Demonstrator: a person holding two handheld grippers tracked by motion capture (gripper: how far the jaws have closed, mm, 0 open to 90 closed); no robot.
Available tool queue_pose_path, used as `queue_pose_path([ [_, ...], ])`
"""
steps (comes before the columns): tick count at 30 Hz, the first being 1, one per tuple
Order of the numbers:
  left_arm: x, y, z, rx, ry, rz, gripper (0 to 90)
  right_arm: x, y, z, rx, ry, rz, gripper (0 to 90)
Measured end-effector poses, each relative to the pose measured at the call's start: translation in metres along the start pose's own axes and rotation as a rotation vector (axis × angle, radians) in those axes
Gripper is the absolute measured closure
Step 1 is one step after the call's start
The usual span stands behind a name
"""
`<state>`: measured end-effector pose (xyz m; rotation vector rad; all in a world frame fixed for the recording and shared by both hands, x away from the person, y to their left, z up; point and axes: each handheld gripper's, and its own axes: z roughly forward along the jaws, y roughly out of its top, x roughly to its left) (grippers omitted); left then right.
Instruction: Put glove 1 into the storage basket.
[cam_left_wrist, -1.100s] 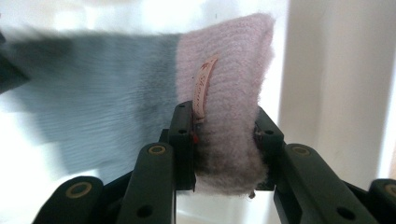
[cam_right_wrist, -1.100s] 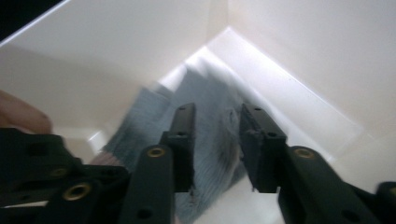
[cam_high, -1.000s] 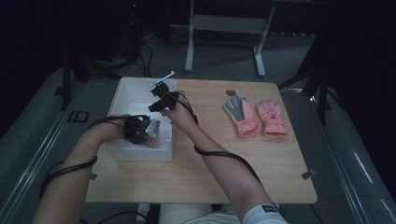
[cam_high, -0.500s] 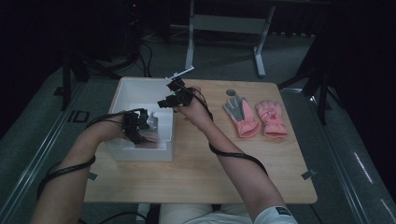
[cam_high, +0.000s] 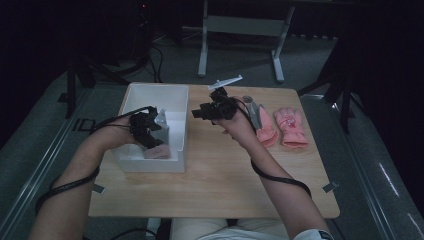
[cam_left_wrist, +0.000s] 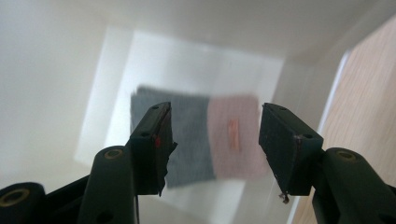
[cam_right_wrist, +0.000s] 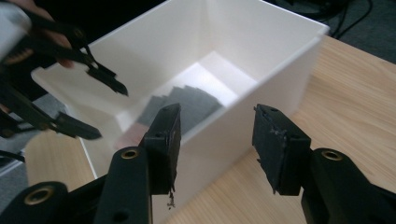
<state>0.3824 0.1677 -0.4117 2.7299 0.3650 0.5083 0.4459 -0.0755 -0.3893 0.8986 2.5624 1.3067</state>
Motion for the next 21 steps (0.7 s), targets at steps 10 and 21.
queue_pose_path([
  [10, -0.009, 0.048, -0.001, -0.062, -0.049, 0.027, 46.1, -0.030, -0.031, -0.040, -0.011, -0.058, 0.011, 53.5],
  [21, -0.019, 0.089, 0.010, -0.100, -0.086, 0.047, 46.5, -0.060, -0.059, -0.070, -0.019, -0.105, 0.023, 54.0],
])
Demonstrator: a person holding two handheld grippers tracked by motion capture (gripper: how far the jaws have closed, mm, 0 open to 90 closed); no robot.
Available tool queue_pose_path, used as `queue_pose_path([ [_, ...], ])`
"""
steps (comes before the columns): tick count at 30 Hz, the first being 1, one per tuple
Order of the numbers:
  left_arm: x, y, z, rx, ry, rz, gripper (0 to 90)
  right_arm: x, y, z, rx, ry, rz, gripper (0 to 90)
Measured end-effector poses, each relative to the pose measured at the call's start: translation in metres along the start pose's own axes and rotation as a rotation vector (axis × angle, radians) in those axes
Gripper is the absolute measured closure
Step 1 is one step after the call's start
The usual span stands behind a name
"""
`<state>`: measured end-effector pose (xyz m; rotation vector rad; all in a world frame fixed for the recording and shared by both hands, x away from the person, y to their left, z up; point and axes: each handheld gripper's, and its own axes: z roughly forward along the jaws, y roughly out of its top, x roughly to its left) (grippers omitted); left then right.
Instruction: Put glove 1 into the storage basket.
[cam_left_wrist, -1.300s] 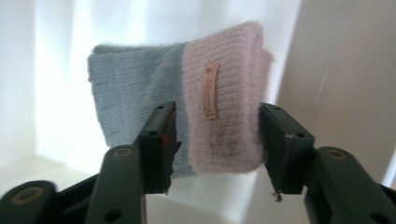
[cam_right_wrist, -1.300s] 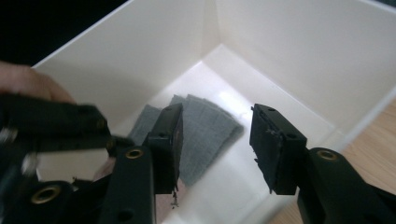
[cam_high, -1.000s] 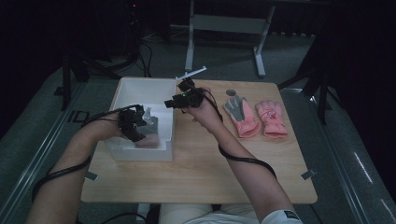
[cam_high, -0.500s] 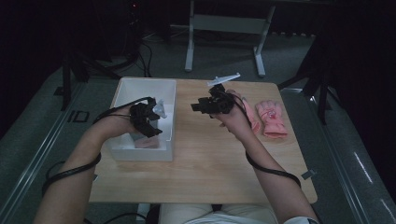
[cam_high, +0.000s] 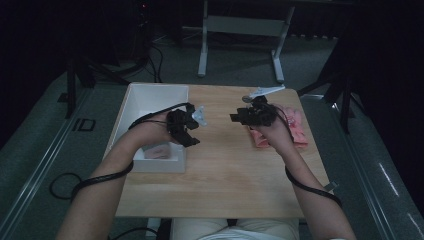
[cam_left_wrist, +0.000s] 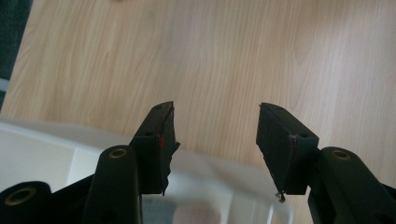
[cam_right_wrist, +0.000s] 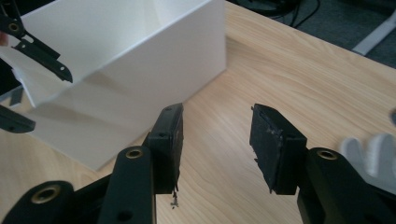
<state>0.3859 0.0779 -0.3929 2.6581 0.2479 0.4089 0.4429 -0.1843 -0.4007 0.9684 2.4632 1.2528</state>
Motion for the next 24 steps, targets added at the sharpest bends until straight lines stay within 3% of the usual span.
queue_pose_path([
  [2, -0.004, 0.016, 0.009, -0.019, 0.034, -0.063, 46.5, -0.010, -0.007, -0.009, -0.010, -0.017, 0.005, 54.6],
  [4, -0.007, 0.022, 0.014, -0.051, 0.016, -0.094, 46.5, -0.016, -0.011, -0.014, -0.010, -0.028, 0.021, 56.2],
  [7, -0.016, 0.029, 0.024, -0.058, -0.007, -0.115, 46.5, -0.026, -0.019, -0.020, -0.005, -0.046, 0.032, 57.3],
  [9, -0.021, 0.032, 0.031, -0.050, 0.011, -0.142, 46.6, -0.032, -0.025, -0.023, 0.000, -0.059, 0.036, 58.4],
  [10, -0.025, 0.033, 0.035, -0.069, 0.002, -0.167, 46.6, -0.035, -0.028, -0.024, -0.002, -0.064, 0.039, 59.6],
  [18, -0.051, 0.025, 0.064, -0.105, 0.033, -0.276, 49.0, -0.053, -0.050, -0.025, -0.002, -0.110, 0.024, 62.6],
  [21, -0.061, 0.017, 0.074, -0.150, 0.042, -0.352, 50.1, -0.061, -0.055, -0.023, 0.008, -0.138, 0.025, 63.4],
  [24, -0.075, 0.010, 0.084, -0.185, 0.075, -0.386, 50.2, -0.070, -0.059, -0.018, 0.020, -0.164, 0.016, 64.2],
])
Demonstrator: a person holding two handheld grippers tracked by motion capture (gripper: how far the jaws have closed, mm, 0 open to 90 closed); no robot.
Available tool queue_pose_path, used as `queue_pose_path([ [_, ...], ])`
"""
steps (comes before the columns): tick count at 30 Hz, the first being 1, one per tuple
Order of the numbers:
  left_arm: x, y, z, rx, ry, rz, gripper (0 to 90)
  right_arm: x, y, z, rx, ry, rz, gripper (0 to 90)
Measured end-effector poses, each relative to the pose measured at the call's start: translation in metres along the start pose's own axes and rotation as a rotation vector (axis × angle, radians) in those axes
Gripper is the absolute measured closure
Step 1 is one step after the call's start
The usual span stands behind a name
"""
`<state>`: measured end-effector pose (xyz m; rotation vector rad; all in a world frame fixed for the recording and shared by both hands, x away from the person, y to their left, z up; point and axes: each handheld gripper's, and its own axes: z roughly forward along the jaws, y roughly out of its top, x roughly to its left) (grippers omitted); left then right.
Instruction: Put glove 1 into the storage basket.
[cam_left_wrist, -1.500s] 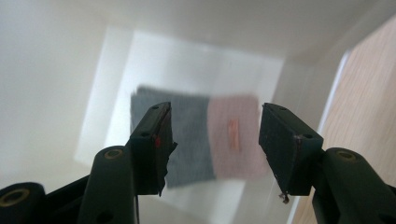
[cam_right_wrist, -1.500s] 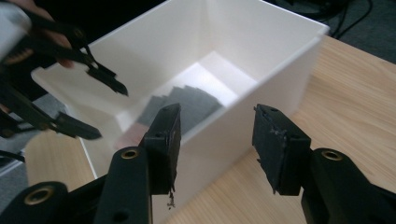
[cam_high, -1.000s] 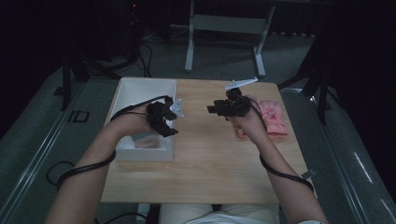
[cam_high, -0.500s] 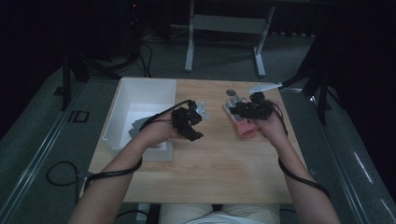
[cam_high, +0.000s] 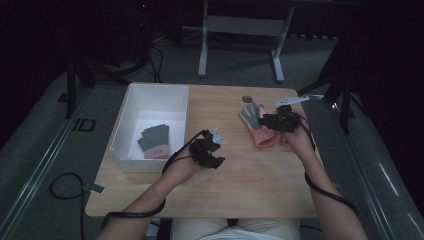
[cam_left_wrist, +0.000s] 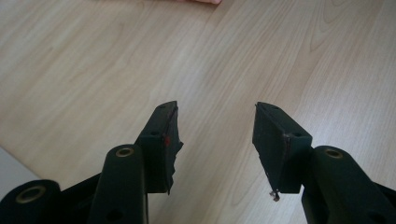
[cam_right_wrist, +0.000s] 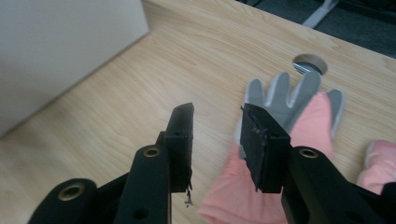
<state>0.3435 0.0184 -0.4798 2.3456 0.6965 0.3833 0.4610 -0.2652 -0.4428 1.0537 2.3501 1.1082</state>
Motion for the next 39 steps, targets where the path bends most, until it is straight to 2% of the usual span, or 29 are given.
queue_pose_path([
  [1, -0.005, -0.006, 0.003, -0.012, 0.000, -0.014, 50.2, -0.002, -0.001, 0.002, 0.002, -0.004, -0.002, 64.4],
  [3, -0.015, -0.015, 0.008, -0.029, 0.001, -0.017, 50.2, -0.007, -0.002, 0.008, 0.013, -0.021, -0.011, 64.7],
  [5, -0.023, -0.023, 0.013, -0.020, -0.022, -0.029, 50.1, -0.012, -0.002, 0.016, 0.024, -0.029, -0.018, 64.8],
  [9, -0.038, -0.040, 0.022, 0.006, -0.014, -0.035, 47.4, -0.020, 0.000, 0.033, 0.071, -0.045, -0.016, 64.7],
  [12, -0.043, -0.053, 0.025, -0.019, -0.029, -0.072, 43.7, -0.025, 0.001, 0.047, 0.091, -0.058, -0.020, 64.4],
  [15, -0.048, -0.064, 0.031, -0.003, -0.035, -0.082, 35.2, -0.028, 0.001, 0.062, 0.103, -0.070, -0.039, 62.8],
  [17, -0.051, -0.069, 0.033, -0.004, -0.057, -0.094, 29.4, -0.030, 0.000, 0.070, 0.124, -0.086, -0.052, 62.3],
  [21, -0.058, -0.076, 0.035, -0.035, -0.079, -0.117, 15.5, -0.033, -0.002, 0.086, 0.172, -0.099, -0.061, 60.4],
  [22, -0.061, -0.077, 0.035, -0.032, -0.085, -0.097, 11.9, -0.034, -0.003, 0.089, 0.181, -0.102, -0.059, 60.4],
  [24, -0.065, -0.078, 0.035, -0.032, -0.049, -0.090, 6.9, -0.036, -0.007, 0.097, 0.216, -0.121, -0.066, 60.6],
  [26, -0.067, -0.079, 0.034, -0.050, -0.039, -0.104, 0.8, -0.037, -0.010, 0.103, 0.237, -0.144, -0.071, 61.0],
  [28, -0.073, -0.081, 0.032, -0.083, 0.029, -0.101, 0.0, -0.038, -0.014, 0.106, 0.234, -0.134, -0.048, 62.9],
  [30, -0.076, -0.082, 0.030, -0.119, 0.069, -0.108, 0.0, -0.039, -0.016, 0.110, 0.241, -0.128, -0.043, 64.6],
  [31, -0.077, -0.083, 0.029, -0.129, 0.093, -0.104, 0.0, -0.040, -0.017, 0.111, 0.244, -0.126, -0.040, 68.3],
  [32, -0.079, -0.083, 0.028, -0.148, 0.125, -0.104, 0.0, -0.040, -0.018, 0.112, 0.248, -0.122, -0.021, 70.0],
  [34, -0.081, -0.085, 0.026, -0.179, 0.141, -0.105, 0.0, -0.040, -0.019, 0.115, 0.255, -0.132, 0.009, 73.8],
  [36, -0.084, -0.086, 0.027, -0.189, 0.162, -0.092, 0.0, -0.039, -0.018, 0.115, 0.256, -0.140, 0.051, 77.3],
  [37, -0.084, -0.086, 0.028, -0.190, 0.161, -0.095, 0.0, -0.040, -0.018, 0.115, 0.255, -0.144, 0.069, 78.2],
  [39, -0.083, -0.086, 0.030, -0.180, 0.115, -0.113, 0.0, -0.041, -0.018, 0.114, 0.248, -0.142, 0.142, 81.5],
])
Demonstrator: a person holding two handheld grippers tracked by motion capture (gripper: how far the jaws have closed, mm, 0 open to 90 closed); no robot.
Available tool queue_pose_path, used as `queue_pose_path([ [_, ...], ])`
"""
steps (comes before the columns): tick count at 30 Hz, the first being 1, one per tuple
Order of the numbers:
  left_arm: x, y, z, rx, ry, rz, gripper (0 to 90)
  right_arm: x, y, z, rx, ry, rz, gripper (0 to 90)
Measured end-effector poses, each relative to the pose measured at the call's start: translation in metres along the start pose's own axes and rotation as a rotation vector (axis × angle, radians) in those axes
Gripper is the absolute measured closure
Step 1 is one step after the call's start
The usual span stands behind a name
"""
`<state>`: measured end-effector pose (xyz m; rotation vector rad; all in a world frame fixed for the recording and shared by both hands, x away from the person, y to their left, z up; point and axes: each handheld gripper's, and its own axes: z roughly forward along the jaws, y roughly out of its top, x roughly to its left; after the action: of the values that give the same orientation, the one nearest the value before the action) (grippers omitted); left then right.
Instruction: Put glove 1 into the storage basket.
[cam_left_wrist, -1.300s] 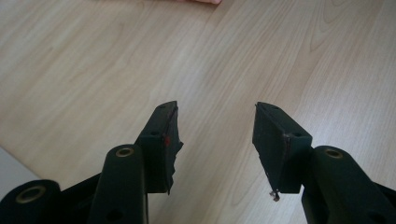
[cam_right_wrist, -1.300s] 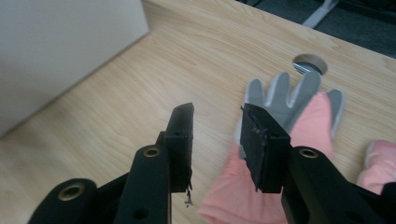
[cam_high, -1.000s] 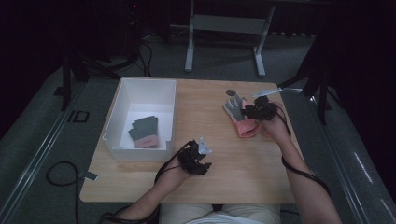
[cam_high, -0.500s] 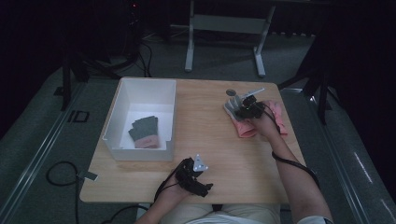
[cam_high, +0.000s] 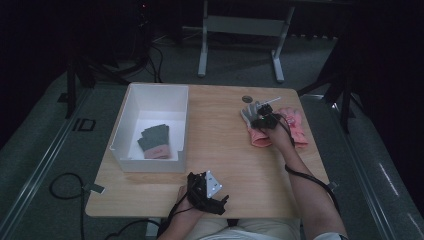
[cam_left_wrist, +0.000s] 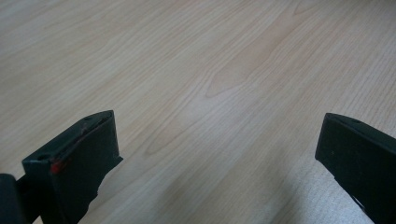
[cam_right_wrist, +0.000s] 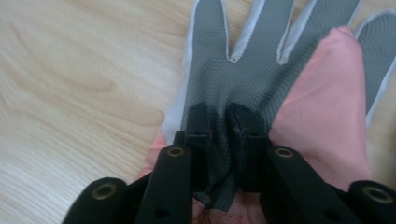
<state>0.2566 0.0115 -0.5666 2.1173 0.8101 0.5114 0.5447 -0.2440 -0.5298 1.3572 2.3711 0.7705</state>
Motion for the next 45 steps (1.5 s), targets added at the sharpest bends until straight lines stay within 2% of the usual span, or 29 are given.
queue_pose_path([
  [2, 0.000, -0.001, 0.002, -0.003, 0.005, 0.001, 0.0, -0.003, 0.000, -0.003, -0.004, 0.022, 0.055, 86.1],
  [3, 0.001, -0.001, 0.003, 0.006, 0.000, 0.001, 0.0, -0.005, 0.000, -0.006, -0.008, 0.040, 0.097, 87.2],
  [9, 0.001, -0.002, 0.005, 0.005, 0.006, 0.008, 0.0, 0.006, -0.001, -0.038, -0.067, 0.037, 0.115, 88.6],
  [12, 0.001, -0.002, 0.005, 0.002, -0.003, 0.012, 0.0, 0.019, -0.003, -0.065, -0.135, 0.036, 0.120, 88.6],
  [16, 0.000, -0.003, 0.005, -0.005, -0.006, 0.017, 0.0, 0.045, -0.010, -0.110, -0.247, 0.026, 0.137, 88.7],
  [20, 0.001, -0.003, 0.004, -0.008, -0.009, 0.012, 0.0, 0.065, -0.021, -0.140, -0.310, 0.033, 0.155, 88.7],
  [23, 0.001, -0.003, 0.004, -0.012, -0.013, 0.011, 0.0, 0.079, -0.035, -0.152, -0.331, 0.047, 0.168, 88.8],
  [27, 0.001, -0.003, 0.004, -0.014, -0.015, 0.010, 0.0, 0.091, -0.050, -0.151, -0.330, 0.067, 0.190, 88.7],
  [28, 0.001, -0.003, 0.004, -0.014, -0.010, 0.013, 0.0, 0.095, -0.059, -0.148, -0.329, 0.087, 0.218, 88.8],
  [32, 0.001, -0.003, 0.004, -0.024, -0.013, 0.003, 0.0, 0.103, -0.070, -0.137, -0.303, 0.094, 0.225, 88.7],
  [34, 0.001, -0.003, 0.003, -0.022, -0.015, 0.006, 0.0, 0.108, -0.081, -0.120, -0.252, 0.099, 0.237, 88.8],
  [38, 0.001, -0.004, 0.004, -0.015, -0.006, 0.012, 0.0, 0.111, -0.090, -0.096, -0.198, 0.112, 0.267, 88.7],
  [42, 0.003, -0.003, 0.003, -0.020, -0.009, 0.002, 0.0, 0.117, -0.092, -0.077, -0.156, 0.106, 0.263, 88.5],
  [45, 0.003, -0.004, 0.003, -0.024, -0.008, 0.000, 0.0, 0.121, -0.093, -0.067, -0.136, 0.089, 0.240, 88.4],
])
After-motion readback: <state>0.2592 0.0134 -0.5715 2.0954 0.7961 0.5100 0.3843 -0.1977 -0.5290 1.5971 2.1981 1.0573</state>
